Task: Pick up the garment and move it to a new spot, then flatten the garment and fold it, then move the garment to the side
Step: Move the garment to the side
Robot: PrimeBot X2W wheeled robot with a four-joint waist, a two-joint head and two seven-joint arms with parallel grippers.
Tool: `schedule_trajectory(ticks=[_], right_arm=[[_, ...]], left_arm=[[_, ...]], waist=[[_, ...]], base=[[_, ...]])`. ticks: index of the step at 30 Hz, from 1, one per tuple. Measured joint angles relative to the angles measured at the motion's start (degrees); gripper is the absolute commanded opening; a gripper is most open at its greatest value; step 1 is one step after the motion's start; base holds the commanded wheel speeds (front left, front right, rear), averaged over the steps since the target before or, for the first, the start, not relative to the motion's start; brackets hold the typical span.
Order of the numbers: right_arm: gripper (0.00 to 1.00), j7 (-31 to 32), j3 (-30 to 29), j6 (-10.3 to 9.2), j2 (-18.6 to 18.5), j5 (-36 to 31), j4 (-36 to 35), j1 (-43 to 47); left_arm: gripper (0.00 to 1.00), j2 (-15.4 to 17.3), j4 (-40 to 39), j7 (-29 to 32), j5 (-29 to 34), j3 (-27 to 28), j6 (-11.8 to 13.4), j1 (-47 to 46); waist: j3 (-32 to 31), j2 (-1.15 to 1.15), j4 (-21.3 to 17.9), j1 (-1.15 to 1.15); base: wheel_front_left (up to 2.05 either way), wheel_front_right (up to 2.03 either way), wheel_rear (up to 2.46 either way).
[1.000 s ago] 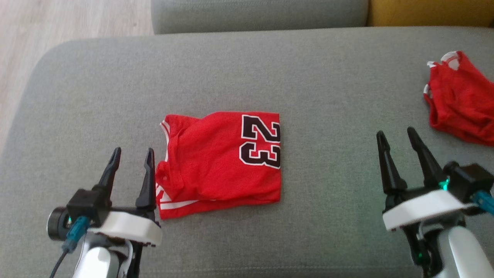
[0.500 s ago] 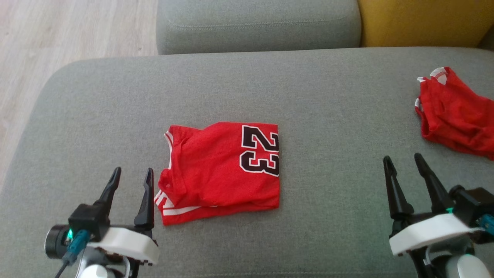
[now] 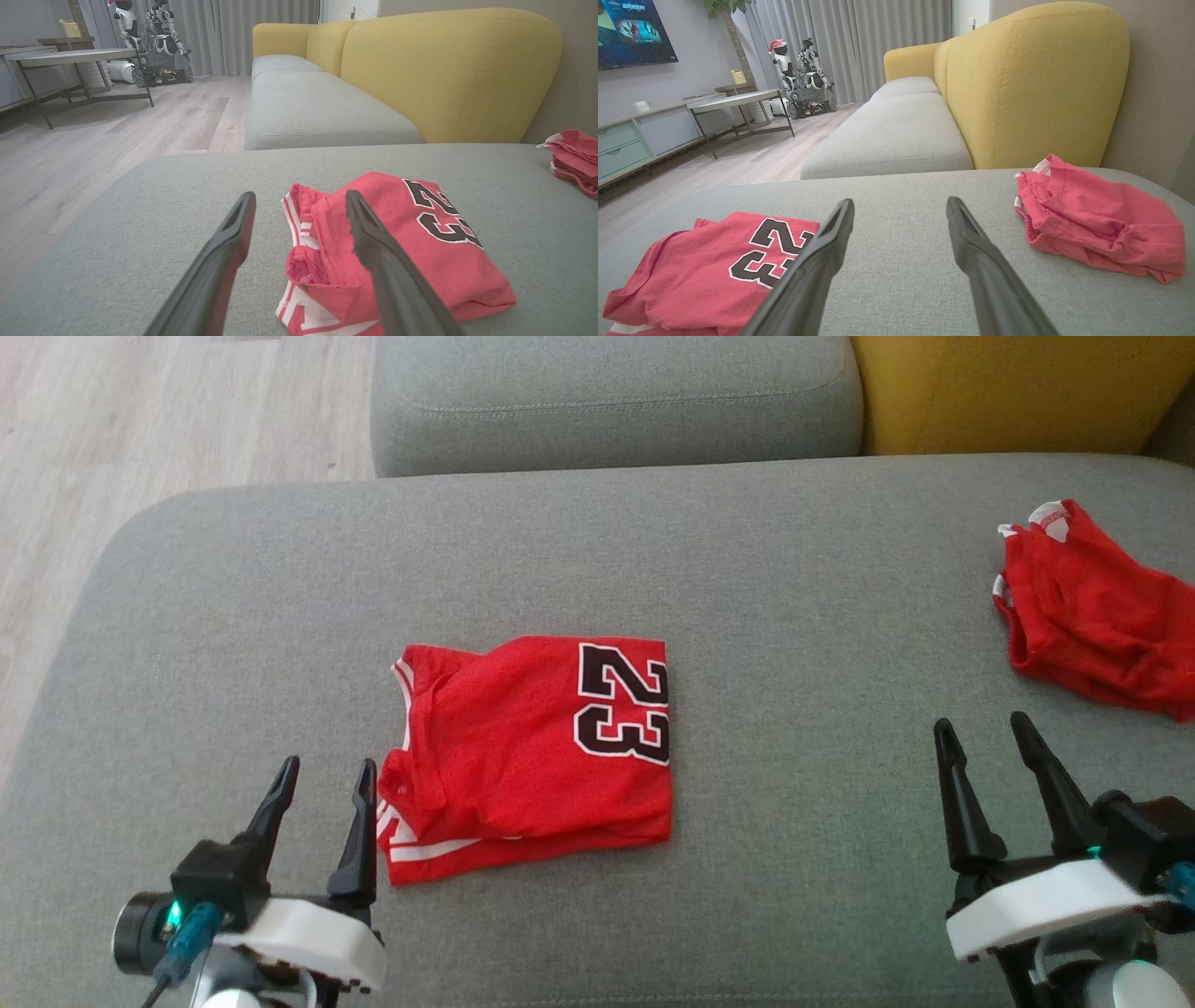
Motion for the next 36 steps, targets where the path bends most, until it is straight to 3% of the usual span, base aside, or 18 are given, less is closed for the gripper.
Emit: schedule_trajectory(ticks=[29, 36], right_arm=[[1.00, 0.00, -0.12, 0.00, 0.04, -0.15, 0.26, -0.30], [1.00, -0.20, 2.45, 0.00, 0.11, 0.76, 6.70, -3.98]], left_arm=[[1.00, 0.92, -0.13, -0.09, -0.52, -1.22, 1.02, -0.60], [1.00, 0.96, -0.81, -0.63, -0.52, -1.56, 1.01, -3.84]], waist=[[1.84, 0.00, 0.21, 0.00], [4.59, 0.00, 1.52, 0.00]], base=[[0.00, 0.00, 0.00], [0.00, 0.00, 0.00]])
